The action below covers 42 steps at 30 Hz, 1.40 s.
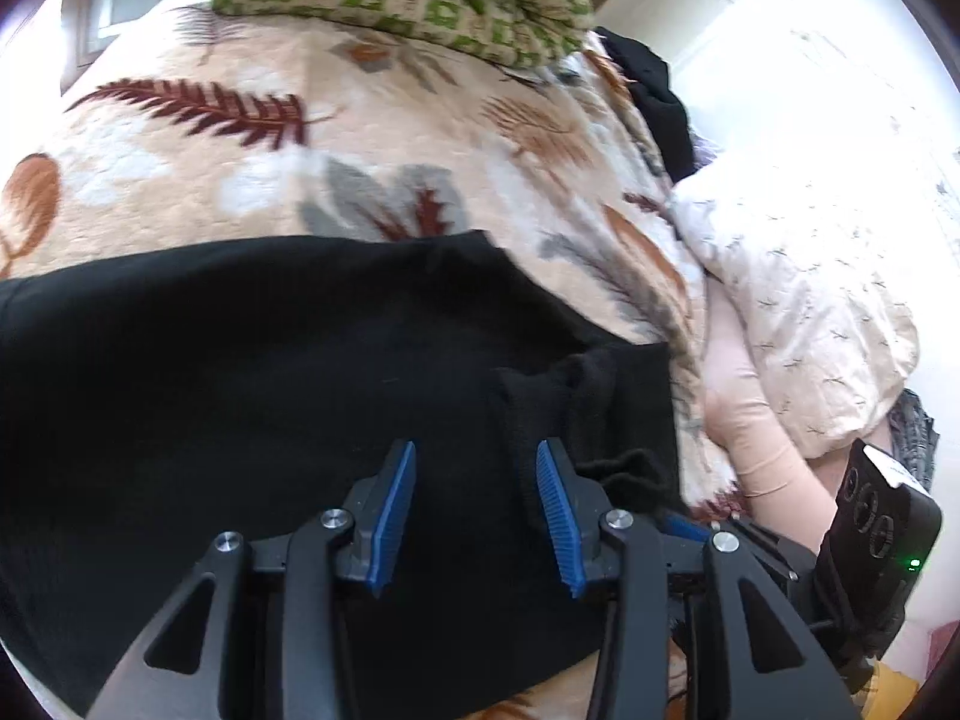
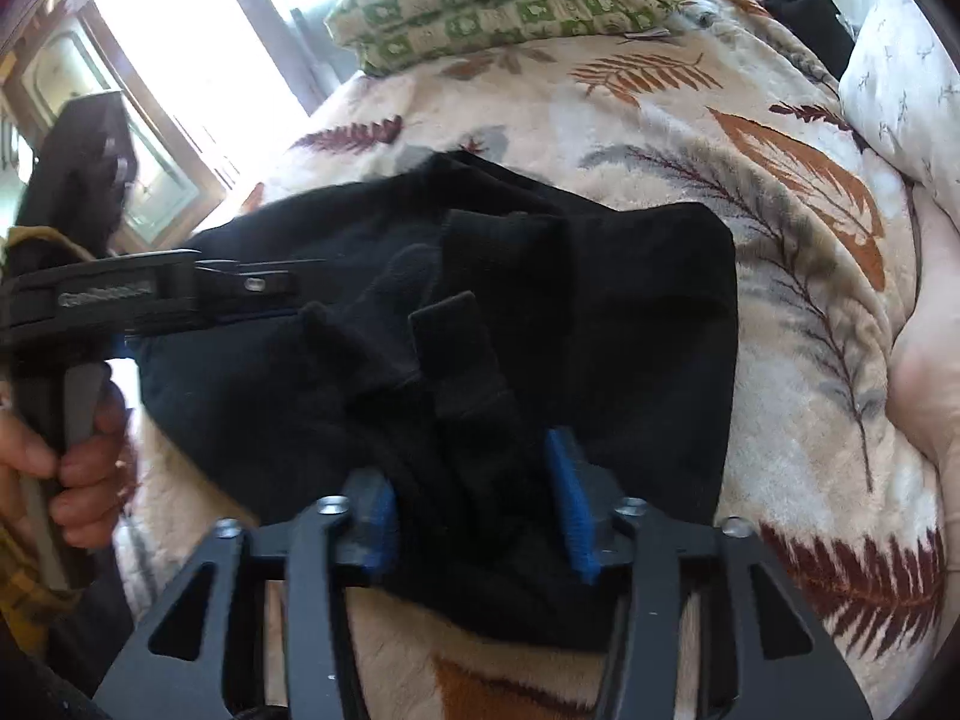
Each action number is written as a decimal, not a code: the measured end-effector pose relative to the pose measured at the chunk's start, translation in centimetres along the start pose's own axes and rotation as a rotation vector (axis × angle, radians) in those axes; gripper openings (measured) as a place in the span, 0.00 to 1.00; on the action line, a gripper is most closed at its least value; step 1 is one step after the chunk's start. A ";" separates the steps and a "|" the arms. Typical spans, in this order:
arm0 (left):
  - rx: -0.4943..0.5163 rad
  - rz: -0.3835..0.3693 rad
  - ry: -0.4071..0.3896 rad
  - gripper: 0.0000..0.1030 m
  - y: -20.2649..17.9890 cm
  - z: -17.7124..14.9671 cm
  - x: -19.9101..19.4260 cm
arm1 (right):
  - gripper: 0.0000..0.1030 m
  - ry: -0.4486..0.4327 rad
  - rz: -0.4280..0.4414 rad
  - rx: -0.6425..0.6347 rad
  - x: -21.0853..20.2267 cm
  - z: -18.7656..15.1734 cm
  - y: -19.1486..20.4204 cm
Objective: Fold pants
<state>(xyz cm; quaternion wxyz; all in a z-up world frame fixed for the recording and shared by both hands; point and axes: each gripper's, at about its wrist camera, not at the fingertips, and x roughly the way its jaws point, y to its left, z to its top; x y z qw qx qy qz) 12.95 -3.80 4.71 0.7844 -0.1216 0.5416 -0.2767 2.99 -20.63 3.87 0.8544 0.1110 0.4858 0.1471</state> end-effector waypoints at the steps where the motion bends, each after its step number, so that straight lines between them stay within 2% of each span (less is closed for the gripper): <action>1: 0.005 -0.006 -0.008 0.43 -0.6 0.2 0.0 | 0.49 -0.014 0.015 0.011 -0.7 -0.1 -0.2; 5: 0.028 -0.048 -0.051 0.43 -3.0 1.0 -0.6 | 0.48 -0.088 0.061 0.065 -3.2 -0.4 -1.4; 7: 0.049 -0.073 -0.071 0.43 -4.5 1.5 -1.0 | 0.39 -0.120 0.091 0.105 -3.7 -0.1 -1.7; 8: 0.068 -0.080 -0.070 0.43 -5.4 1.7 -0.9 | 0.38 -0.132 0.100 0.120 -4.0 -0.1 -1.8; 10: 0.106 -0.057 -0.041 0.43 -6.9 2.1 -0.1 | 0.32 -0.146 0.085 0.138 -4.0 0.1 -2.0; 13: 0.145 0.000 0.033 0.43 -8.1 2.0 2.3 | 0.26 -0.126 0.077 0.130 -3.0 0.2 -2.1; 17: 0.157 0.123 0.103 0.40 -7.2 0.6 5.1 | 0.24 -0.011 0.086 0.099 0.1 -1.8 -1.7; 18: 0.163 0.127 0.097 0.34 -6.8 0.2 5.3 | 0.24 -0.010 0.079 0.087 0.5 -2.1 -1.7; 19: 0.172 0.124 0.078 0.32 -6.4 -0.1 5.3 | 0.22 -0.027 0.067 0.060 0.6 -2.3 -1.5; 21: 0.170 0.103 0.061 0.31 -5.9 -0.2 5.0 | 0.22 -0.023 0.057 0.038 0.7 -2.0 -1.3; 25: 0.098 0.043 0.032 0.31 -4.7 0.5 2.9 | 0.25 -0.022 0.071 0.056 0.3 -1.8 -1.5; 26: 0.095 0.046 0.008 0.32 -4.6 0.6 2.1 | 0.26 -0.025 0.066 0.052 0.0 -1.8 -1.4; 28: 0.098 0.042 -0.028 0.43 -3.7 0.6 -0.1 | 0.32 -0.047 0.058 0.033 -0.9 -1.8 -0.8; 29: 0.096 0.049 -0.045 0.57 -3.0 0.5 -1.2 | 0.33 -0.064 0.054 0.021 -1.3 -1.8 -0.5; 30: 0.092 0.065 -0.066 0.65 -1.9 0.4 -2.4 | 0.34 -0.086 0.053 -0.001 -1.9 -1.8 0.0; 33: 0.096 0.154 -0.095 0.66 1.0 -0.3 -4.9 | 0.34 -0.112 0.051 -0.043 -2.5 -1.3 1.5; 38: 0.082 0.320 -0.099 0.64 5.1 -1.4 -6.3 | 0.34 -0.084 0.064 -0.123 -0.9 -0.7 4.7; 42: 0.035 0.375 -0.107 0.64 7.3 -1.9 -6.5 | 0.34 -0.043 0.089 -0.168 1.2 -0.8 7.7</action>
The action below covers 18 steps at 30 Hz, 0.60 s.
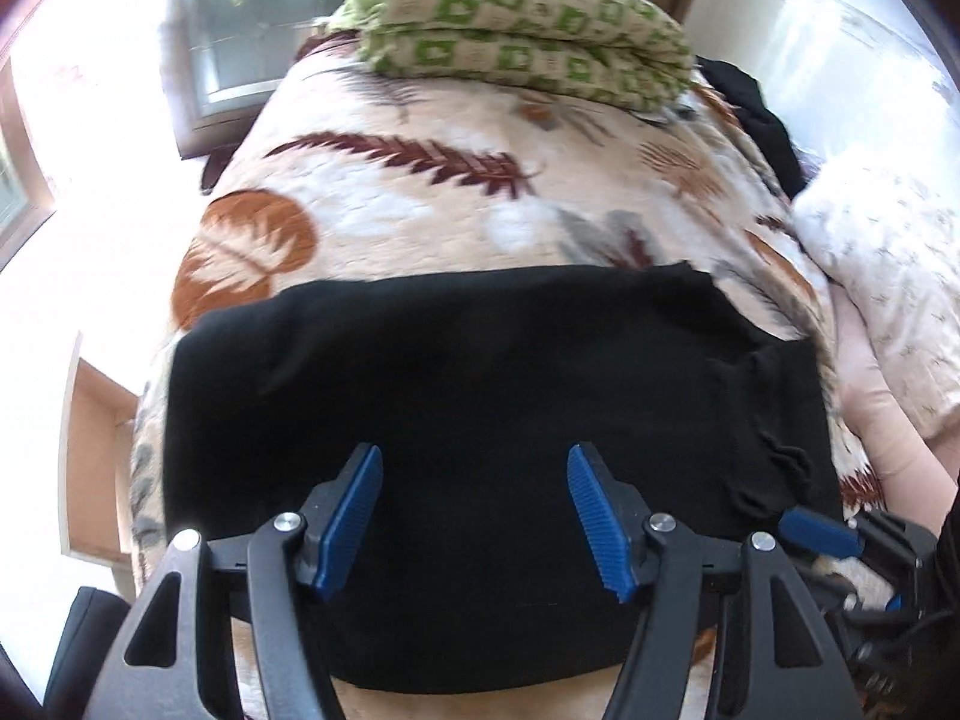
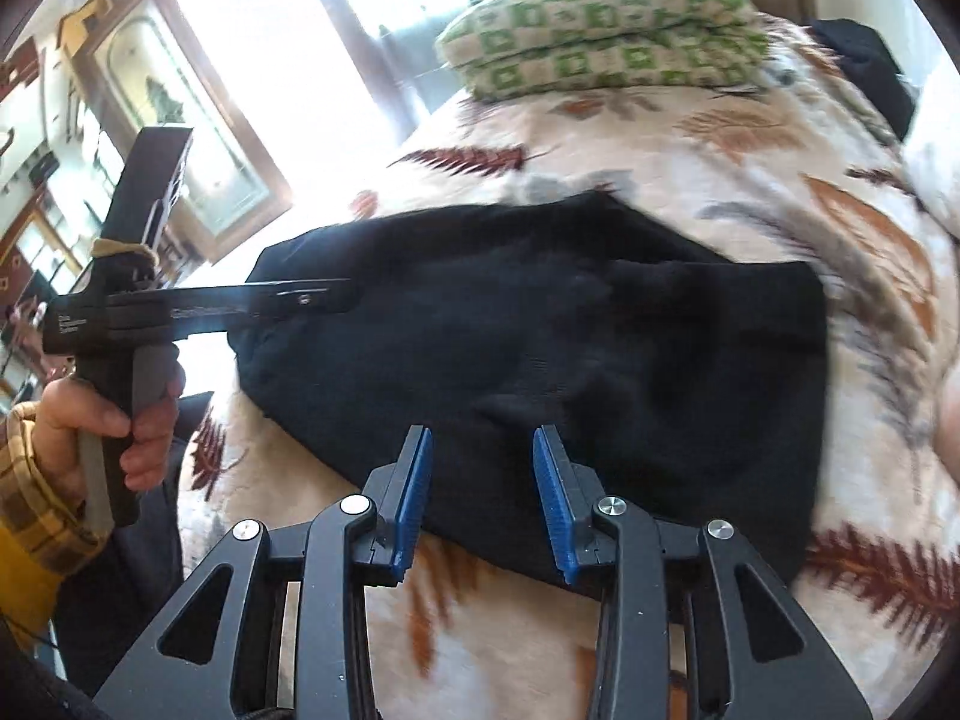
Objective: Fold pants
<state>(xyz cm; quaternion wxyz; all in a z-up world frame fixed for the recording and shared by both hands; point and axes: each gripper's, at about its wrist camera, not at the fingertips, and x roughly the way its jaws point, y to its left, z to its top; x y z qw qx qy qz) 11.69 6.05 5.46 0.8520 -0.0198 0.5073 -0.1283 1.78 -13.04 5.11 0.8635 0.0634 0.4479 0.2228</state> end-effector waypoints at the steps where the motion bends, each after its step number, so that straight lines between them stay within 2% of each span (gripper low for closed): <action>1: 0.000 0.020 0.014 0.64 0.2 -0.1 0.4 | 0.34 0.011 -0.001 -0.016 0.6 0.0 0.6; 4: 0.045 0.036 0.024 0.61 0.3 -0.7 1.3 | 0.34 0.072 -0.007 -0.042 2.9 -0.1 1.7; 5: 0.068 0.043 0.018 0.61 0.1 -0.9 1.2 | 0.34 0.105 -0.033 -0.045 3.9 -0.3 2.0; 8: 0.082 0.020 -0.005 0.61 0.2 -0.9 0.0 | 0.36 0.081 -0.041 -0.043 3.7 -0.1 2.6; 10: 0.050 0.000 -0.046 0.64 1.2 -0.5 -1.4 | 0.36 0.066 -0.031 -0.071 3.3 0.1 3.6; 12: -0.017 0.006 -0.093 0.80 3.0 0.2 -3.0 | 0.39 0.048 -0.021 -0.123 3.0 0.2 5.1; 13: -0.054 0.016 -0.111 0.84 4.1 0.7 -3.5 | 0.44 0.042 -0.018 -0.144 3.0 0.2 5.7; 16: -0.131 0.016 -0.126 0.85 7.1 1.9 -4.3 | 0.53 0.027 0.003 -0.222 3.6 0.3 8.4; 18: -0.138 0.042 -0.114 0.85 8.3 2.5 -3.9 | 0.53 0.038 0.018 -0.269 4.3 0.0 10.1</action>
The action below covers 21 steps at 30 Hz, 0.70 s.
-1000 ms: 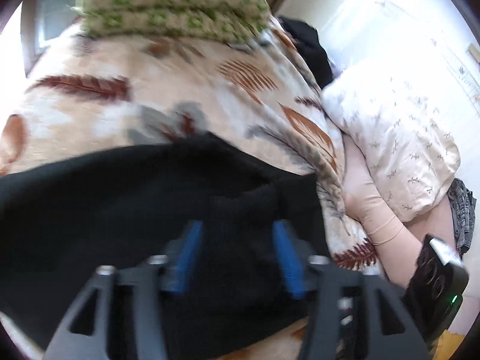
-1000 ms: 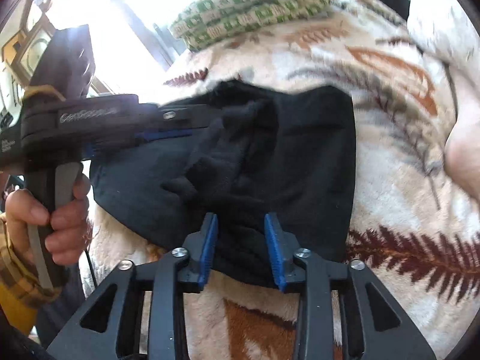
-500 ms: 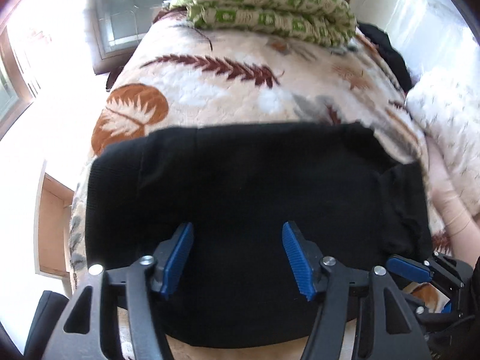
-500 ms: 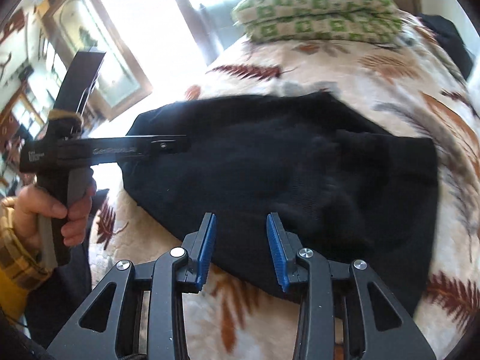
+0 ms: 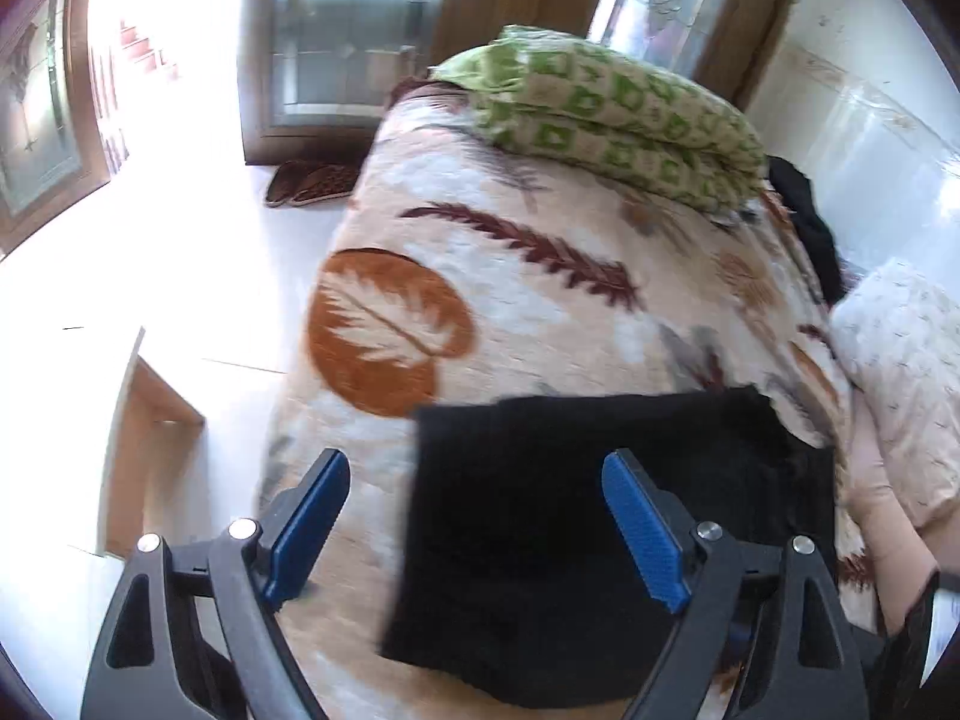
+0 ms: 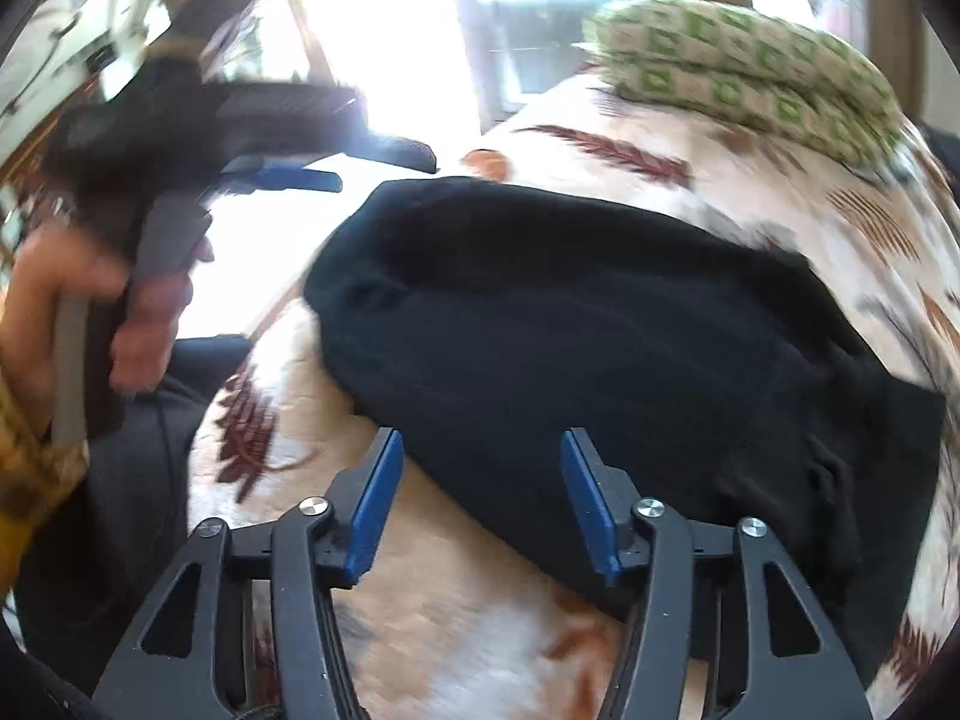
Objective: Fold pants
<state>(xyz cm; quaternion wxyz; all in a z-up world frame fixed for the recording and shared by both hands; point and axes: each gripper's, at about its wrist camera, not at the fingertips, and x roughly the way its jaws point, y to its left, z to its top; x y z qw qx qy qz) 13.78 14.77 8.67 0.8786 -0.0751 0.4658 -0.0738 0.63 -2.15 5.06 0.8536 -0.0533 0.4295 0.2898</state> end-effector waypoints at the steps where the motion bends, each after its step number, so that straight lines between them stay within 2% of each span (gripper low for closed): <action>1: 0.002 0.011 0.007 0.85 0.4 0.1 0.3 | 0.53 0.005 0.005 -0.014 0.5 0.3 0.3; 4: -0.014 0.004 0.044 0.85 1.4 -0.1 1.5 | 0.53 0.020 0.014 -0.059 1.6 0.5 1.8; 11: -0.078 -0.026 0.185 0.84 2.7 -0.6 4.7 | 0.53 0.023 -0.019 -0.159 3.5 1.0 4.1; 15: -0.164 -0.090 0.245 0.84 3.8 -0.8 6.0 | 0.51 0.017 -0.086 -0.226 5.6 2.2 5.2; 18: -0.211 -0.124 0.254 0.84 4.4 -0.9 6.1 | 0.50 0.012 -0.174 -0.330 7.4 2.7 6.5; 20: -0.209 -0.127 0.256 0.84 4.4 -0.9 6.1 | 0.46 -0.012 -0.219 -0.398 7.9 2.6 7.2; 21: -0.210 -0.128 0.256 0.84 4.4 -0.9 6.2 | 0.40 -0.020 -0.230 -0.426 8.1 2.6 7.5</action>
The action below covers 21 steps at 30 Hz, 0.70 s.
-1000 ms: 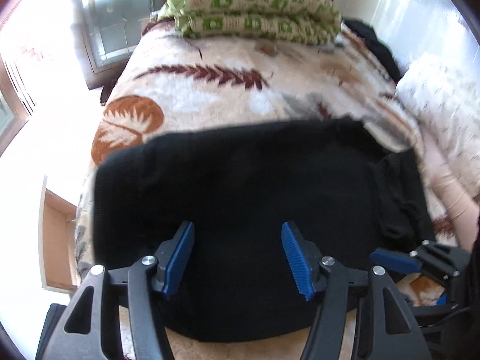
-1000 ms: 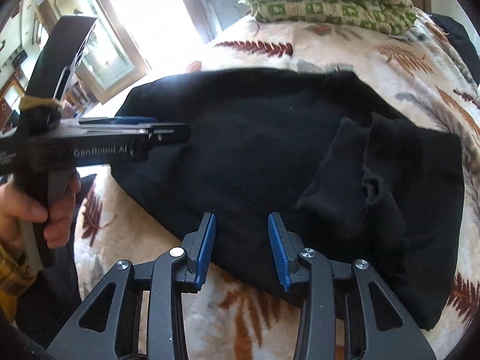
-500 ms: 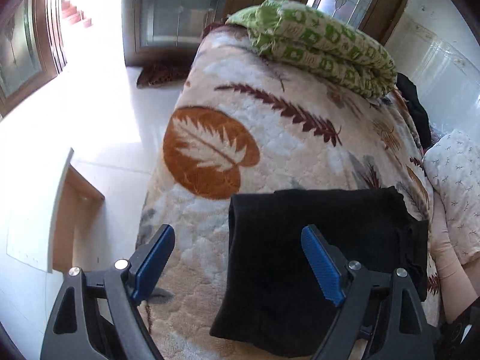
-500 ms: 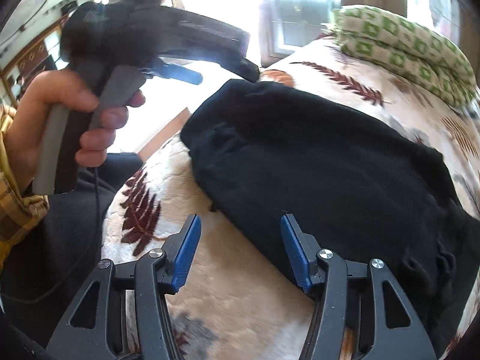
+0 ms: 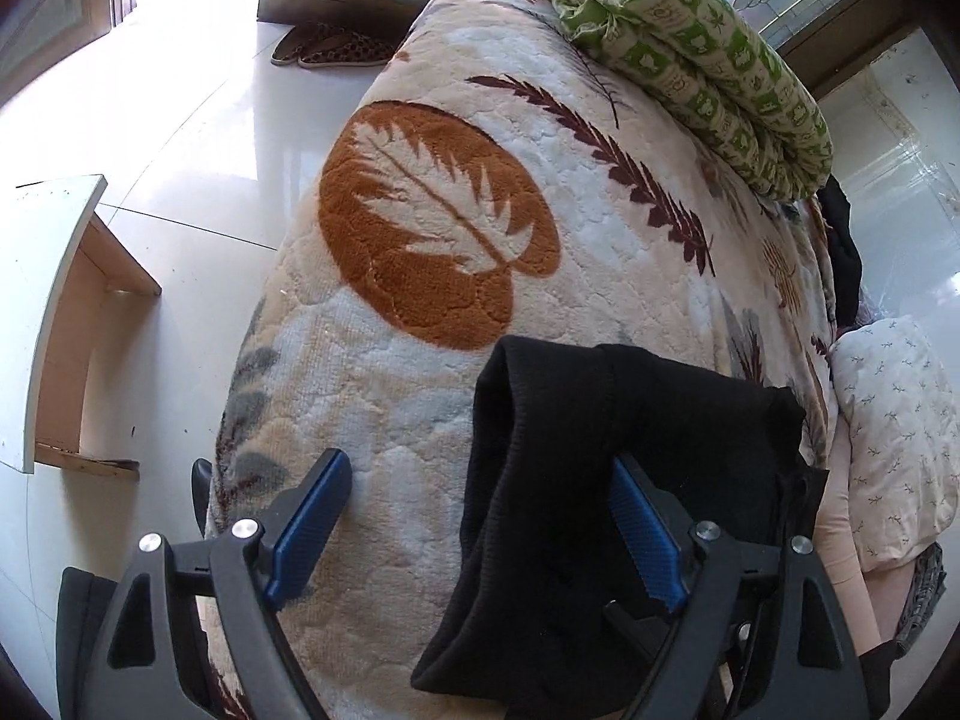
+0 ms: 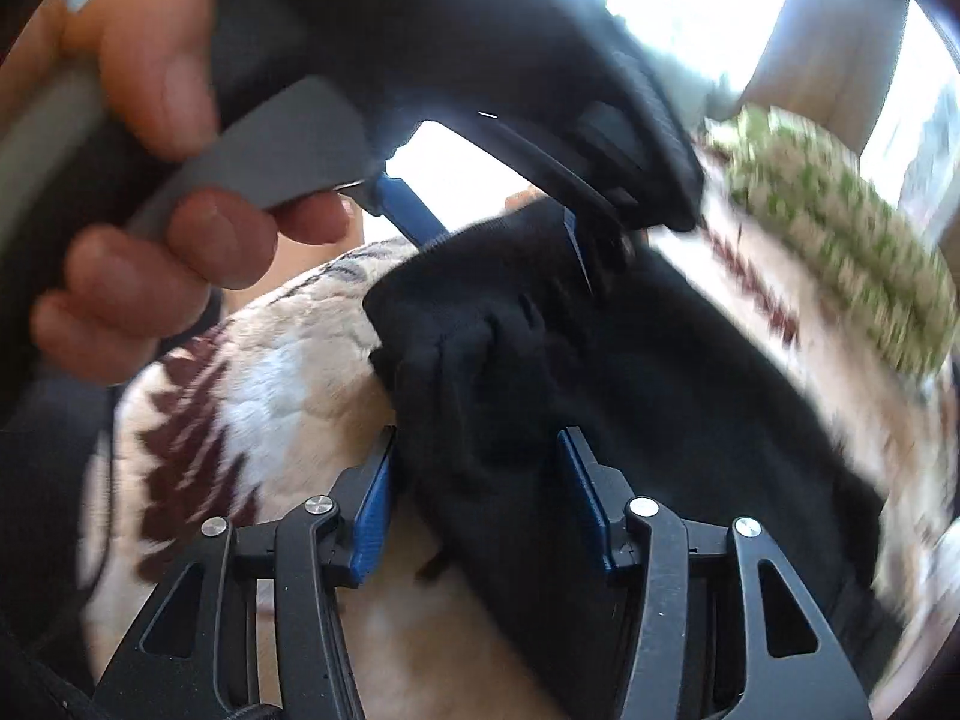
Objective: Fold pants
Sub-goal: 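Grasp the folded pants edge with the right gripper while the left gripper grasps it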
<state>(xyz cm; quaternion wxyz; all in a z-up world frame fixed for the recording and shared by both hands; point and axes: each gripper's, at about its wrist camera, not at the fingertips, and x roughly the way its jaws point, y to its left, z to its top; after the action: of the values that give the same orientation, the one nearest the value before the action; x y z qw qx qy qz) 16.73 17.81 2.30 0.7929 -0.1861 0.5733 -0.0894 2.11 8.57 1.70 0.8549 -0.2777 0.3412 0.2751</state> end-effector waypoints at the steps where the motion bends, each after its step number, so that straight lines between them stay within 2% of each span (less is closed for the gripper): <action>1: -0.004 -0.004 0.000 0.84 0.0 0.0 0.0 | 0.30 -0.006 0.000 -0.010 -0.1 0.1 0.1; 3: -0.018 -0.021 -0.002 0.84 0.4 0.1 -0.2 | 0.19 -0.028 0.010 0.005 -1.1 -0.1 -0.2; 4: -0.026 -0.032 -0.003 0.84 0.5 0.1 -0.4 | 0.17 -0.037 0.021 0.031 -1.5 -0.2 -0.6; 9: -0.050 -0.102 -0.033 0.84 0.8 -0.1 -1.8 | 0.15 -0.079 0.094 0.181 -3.8 -0.2 -3.4; 13: -0.082 -0.159 -0.007 0.84 1.0 -0.6 -1.5 | 0.15 -0.087 0.104 0.198 -4.4 0.1 -3.5; 17: -0.086 -0.176 0.023 0.82 0.5 -1.1 -0.4 | 0.15 -0.097 0.116 0.226 -4.6 0.1 -3.5; 19: -0.065 -0.186 0.011 0.70 0.0 -1.3 -0.6 | 0.15 -0.100 0.119 0.239 -4.8 0.1 -3.5; 21: -0.063 -0.235 0.007 0.46 -0.2 -1.3 -0.8 | 0.15 -0.101 0.126 0.257 -5.0 0.1 -3.7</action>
<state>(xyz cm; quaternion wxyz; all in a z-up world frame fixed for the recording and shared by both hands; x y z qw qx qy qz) 15.27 17.70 2.73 0.7687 -0.2768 0.5527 -0.1643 1.45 4.65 6.51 0.8806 -0.1300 0.3466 0.2959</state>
